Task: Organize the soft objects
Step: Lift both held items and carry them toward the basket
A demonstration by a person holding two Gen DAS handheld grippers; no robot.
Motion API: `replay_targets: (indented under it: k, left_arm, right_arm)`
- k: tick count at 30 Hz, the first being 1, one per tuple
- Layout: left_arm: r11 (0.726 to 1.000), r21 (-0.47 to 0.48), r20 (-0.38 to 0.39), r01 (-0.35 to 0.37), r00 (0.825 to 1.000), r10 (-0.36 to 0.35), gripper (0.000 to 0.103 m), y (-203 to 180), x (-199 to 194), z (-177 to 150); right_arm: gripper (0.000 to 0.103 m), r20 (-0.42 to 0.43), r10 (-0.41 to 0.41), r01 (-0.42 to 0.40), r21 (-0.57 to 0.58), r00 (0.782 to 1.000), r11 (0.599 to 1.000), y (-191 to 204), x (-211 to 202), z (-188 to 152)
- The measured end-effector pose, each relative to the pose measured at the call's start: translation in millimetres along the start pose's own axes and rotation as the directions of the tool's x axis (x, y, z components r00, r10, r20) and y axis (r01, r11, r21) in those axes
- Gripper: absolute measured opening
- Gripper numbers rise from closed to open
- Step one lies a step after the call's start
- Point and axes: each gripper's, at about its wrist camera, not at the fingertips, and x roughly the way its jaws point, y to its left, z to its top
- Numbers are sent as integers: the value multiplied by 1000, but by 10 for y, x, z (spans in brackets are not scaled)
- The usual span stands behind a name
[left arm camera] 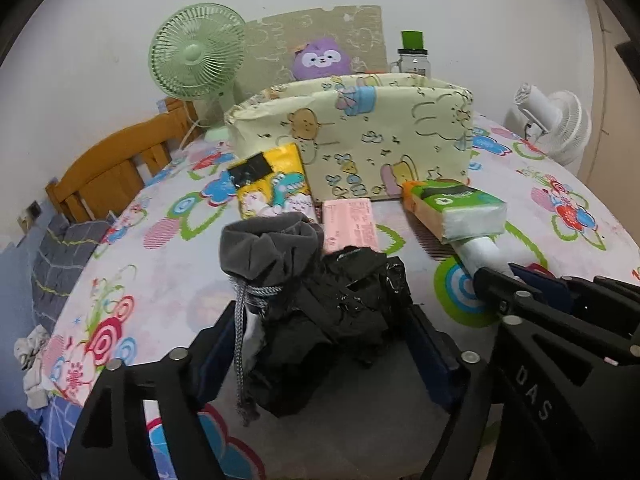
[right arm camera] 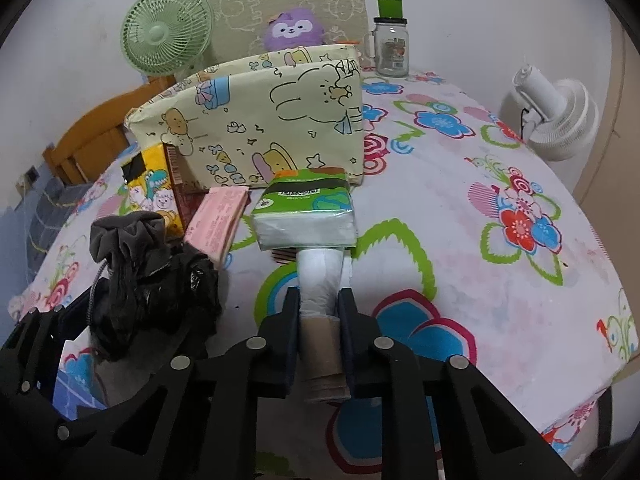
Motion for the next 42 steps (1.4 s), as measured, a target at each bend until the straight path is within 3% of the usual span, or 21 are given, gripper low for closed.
replay_targets:
  k: [10,13,15,17,20,29,42]
  left_arm:
    - [997,22,62,-78,995,76,92,-76,-125,87]
    - [998,29,71,-49,996,47,83,-123,-123,90]
    - [999,37,50,0,999,-2,65,-162,-88,83]
    - [999,33,26,36,999,-37,58,-184,-51,83]
    - [998,46,22,37,999,-38,54,-221,-17,73]
    - [996,16,24,85,996,-86,29,-186,-63,82]
    - [990,-13,96,138,986,-136,26,-76,-337,308]
  right_arm:
    - [19,31,39,-40,20,999,999,-67,-105,46]
    - [19,33,33,-33,27,999,999,-106,-115,47]
    - [19,27,34,-35,29,999,999,-122,-107,40]
    - [19,19,33,-34,34,999,999,-141,-86,28]
    - [19,12,29,-29,38,1000,999,-158,-71,16]
    - [19,29,31,-32,38,999,999,-121,-115,45]
    - [19,106,10,-13,27,994,1000,-24,-442,264]
